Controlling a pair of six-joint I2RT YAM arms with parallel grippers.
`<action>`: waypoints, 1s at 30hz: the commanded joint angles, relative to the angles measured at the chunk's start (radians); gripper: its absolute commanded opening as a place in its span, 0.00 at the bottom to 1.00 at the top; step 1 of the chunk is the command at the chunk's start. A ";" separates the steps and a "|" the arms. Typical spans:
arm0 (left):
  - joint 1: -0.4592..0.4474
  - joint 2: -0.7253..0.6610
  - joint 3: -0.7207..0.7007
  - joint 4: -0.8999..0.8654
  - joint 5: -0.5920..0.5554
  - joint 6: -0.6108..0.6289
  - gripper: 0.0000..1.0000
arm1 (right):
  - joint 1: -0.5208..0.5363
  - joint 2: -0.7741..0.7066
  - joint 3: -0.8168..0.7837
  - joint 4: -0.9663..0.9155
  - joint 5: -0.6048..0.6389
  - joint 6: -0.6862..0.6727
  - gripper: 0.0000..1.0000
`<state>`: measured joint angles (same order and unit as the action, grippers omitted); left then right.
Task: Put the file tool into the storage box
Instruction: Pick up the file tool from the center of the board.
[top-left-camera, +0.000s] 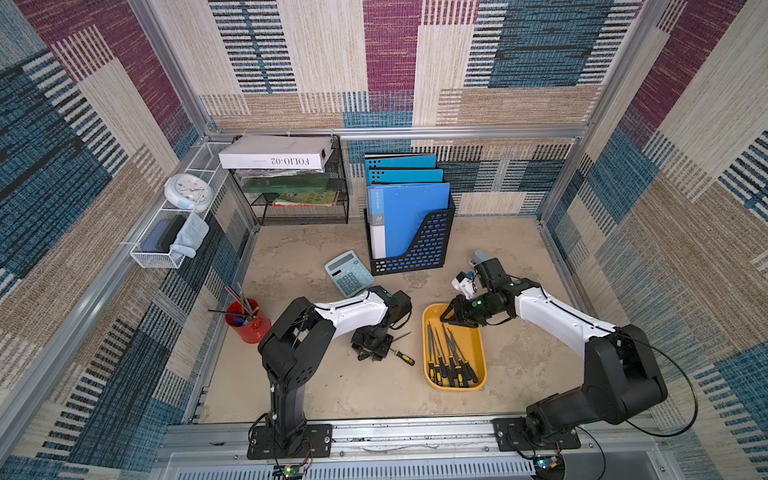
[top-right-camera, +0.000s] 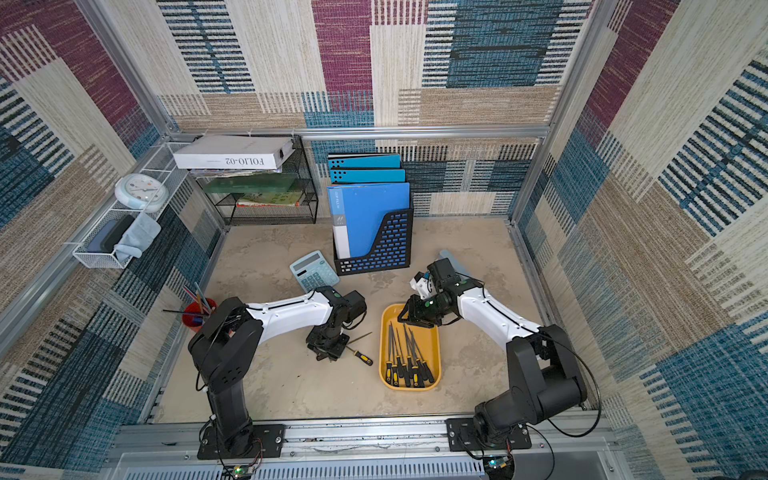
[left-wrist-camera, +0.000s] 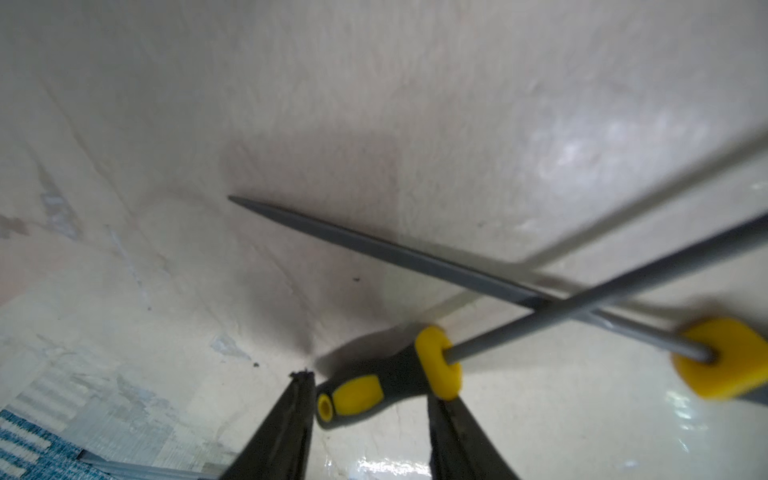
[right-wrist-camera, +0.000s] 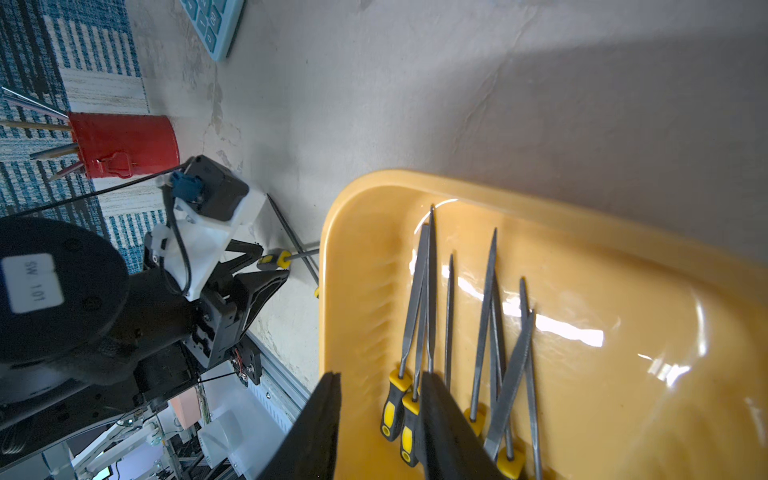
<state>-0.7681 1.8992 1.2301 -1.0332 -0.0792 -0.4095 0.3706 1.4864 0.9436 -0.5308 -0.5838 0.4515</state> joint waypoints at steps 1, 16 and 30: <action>0.000 0.014 0.000 0.008 0.008 0.013 0.41 | 0.004 0.009 0.014 0.007 -0.002 0.003 0.38; -0.004 -0.156 -0.012 -0.025 0.099 0.073 0.07 | 0.026 0.028 0.042 0.011 -0.021 0.015 0.38; -0.019 -0.383 -0.059 0.042 0.536 0.025 0.08 | 0.125 0.047 0.040 0.249 -0.186 0.196 0.47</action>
<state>-0.7834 1.5276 1.1763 -1.0164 0.3676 -0.3611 0.4786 1.5181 0.9813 -0.3378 -0.7456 0.6029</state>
